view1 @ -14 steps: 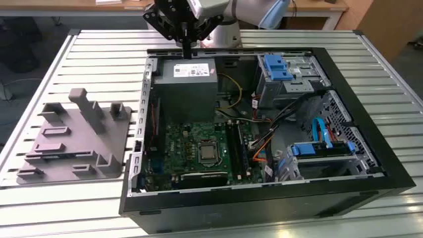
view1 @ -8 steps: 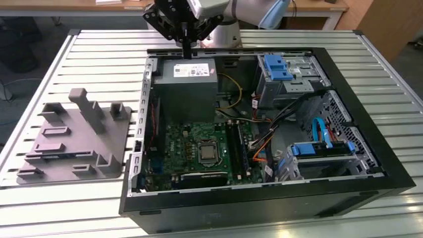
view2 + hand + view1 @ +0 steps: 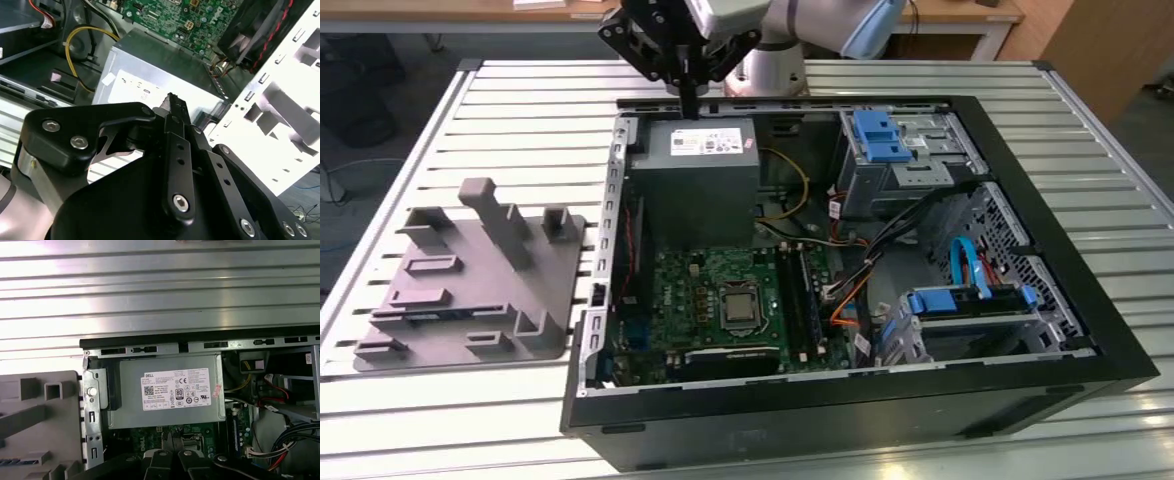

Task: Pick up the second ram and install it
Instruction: 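Reach for the second ram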

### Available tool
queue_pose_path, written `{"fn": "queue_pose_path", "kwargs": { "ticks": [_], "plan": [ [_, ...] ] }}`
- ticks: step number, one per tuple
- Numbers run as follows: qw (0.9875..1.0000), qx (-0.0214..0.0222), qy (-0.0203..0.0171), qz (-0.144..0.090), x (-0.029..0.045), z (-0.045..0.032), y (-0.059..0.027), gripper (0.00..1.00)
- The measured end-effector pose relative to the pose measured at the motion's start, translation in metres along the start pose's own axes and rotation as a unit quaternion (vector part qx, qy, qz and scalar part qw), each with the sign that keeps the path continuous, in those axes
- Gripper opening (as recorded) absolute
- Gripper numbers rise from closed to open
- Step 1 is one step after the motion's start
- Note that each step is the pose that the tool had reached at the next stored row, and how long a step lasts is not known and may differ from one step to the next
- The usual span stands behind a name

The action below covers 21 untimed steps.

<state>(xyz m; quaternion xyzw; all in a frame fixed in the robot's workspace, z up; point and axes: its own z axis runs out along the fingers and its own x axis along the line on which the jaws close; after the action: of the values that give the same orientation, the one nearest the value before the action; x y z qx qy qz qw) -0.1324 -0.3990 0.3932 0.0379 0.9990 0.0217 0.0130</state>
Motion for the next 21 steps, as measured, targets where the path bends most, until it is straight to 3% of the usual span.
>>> {"fn": "queue_pose_path", "kwargs": {
  "ticks": [11, 21],
  "plan": [
    [1.0000, 0.0000, 0.0000, 0.000, 0.0397, -0.0008, -0.0030, 0.10],
    [1.0000, 0.0000, 0.0000, 0.000, 0.0698, -0.0011, -0.0053, 0.10]
  ]
}}
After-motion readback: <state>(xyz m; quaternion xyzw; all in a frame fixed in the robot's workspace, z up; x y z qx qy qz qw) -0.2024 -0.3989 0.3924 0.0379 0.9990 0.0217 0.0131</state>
